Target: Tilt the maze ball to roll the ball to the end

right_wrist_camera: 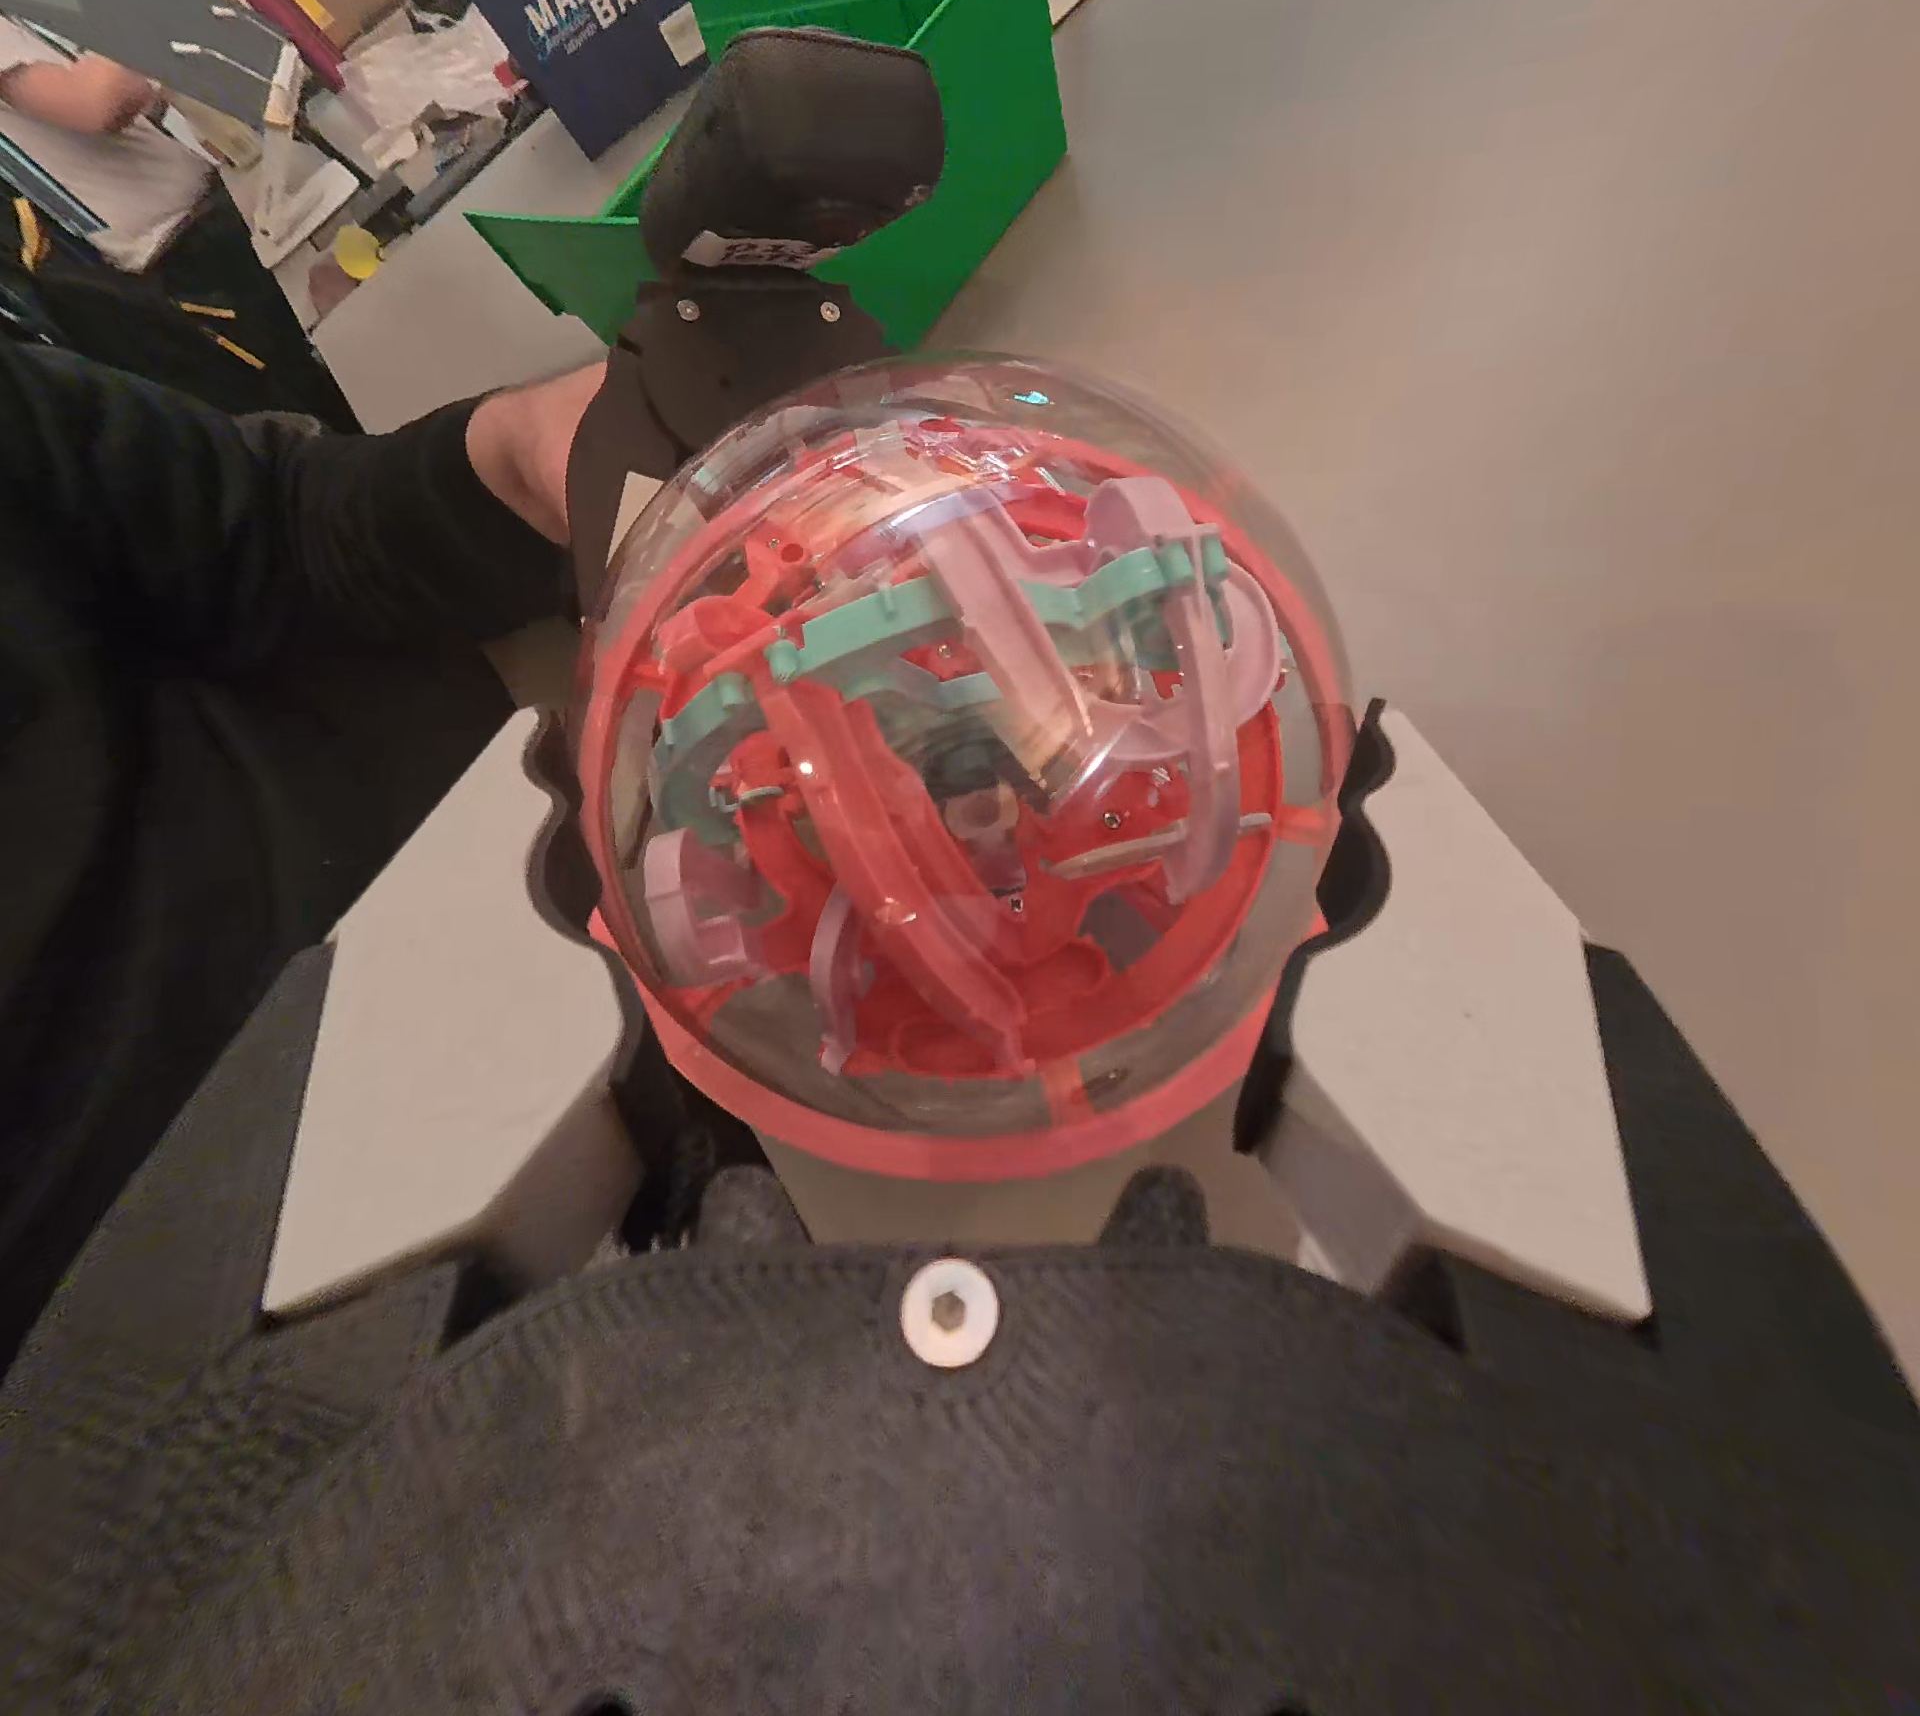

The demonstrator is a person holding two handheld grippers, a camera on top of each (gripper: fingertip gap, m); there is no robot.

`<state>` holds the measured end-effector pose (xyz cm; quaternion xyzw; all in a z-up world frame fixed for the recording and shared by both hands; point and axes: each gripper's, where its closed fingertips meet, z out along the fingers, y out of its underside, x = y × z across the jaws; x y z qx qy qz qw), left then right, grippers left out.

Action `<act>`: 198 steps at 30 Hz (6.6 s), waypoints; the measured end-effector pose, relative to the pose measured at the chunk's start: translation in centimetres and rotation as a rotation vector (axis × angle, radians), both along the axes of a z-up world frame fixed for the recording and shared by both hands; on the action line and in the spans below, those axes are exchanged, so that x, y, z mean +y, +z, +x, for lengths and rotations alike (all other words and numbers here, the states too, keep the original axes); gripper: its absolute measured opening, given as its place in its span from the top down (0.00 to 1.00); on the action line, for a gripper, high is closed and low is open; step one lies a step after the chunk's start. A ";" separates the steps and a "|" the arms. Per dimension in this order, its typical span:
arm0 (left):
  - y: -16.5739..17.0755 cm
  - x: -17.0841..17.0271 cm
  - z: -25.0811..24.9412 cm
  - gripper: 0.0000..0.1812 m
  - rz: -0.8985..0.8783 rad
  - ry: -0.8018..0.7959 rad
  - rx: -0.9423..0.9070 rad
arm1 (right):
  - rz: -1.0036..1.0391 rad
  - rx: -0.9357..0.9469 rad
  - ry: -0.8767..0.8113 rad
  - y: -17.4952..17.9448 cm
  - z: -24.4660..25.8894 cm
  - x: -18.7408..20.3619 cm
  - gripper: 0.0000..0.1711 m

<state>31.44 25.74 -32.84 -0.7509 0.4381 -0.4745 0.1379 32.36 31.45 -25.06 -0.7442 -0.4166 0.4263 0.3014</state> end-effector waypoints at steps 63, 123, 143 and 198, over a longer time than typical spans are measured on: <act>1.7 0.2 0.9 0.17 -0.066 0.024 -0.132 | -0.391 0.265 -0.161 -0.8 1.3 0.0 0.18; 3.3 -0.1 1.0 0.21 -0.277 0.001 -0.189 | -0.392 0.257 -0.177 -0.8 1.7 -0.4 0.14; 2.8 0.3 1.0 0.26 -0.160 -0.018 -0.184 | -0.460 0.317 -0.221 -0.6 2.3 0.2 0.14; 3.8 0.6 -0.5 0.25 -0.245 -0.121 -0.182 | -0.498 0.542 -0.409 -1.0 2.0 -0.7 0.14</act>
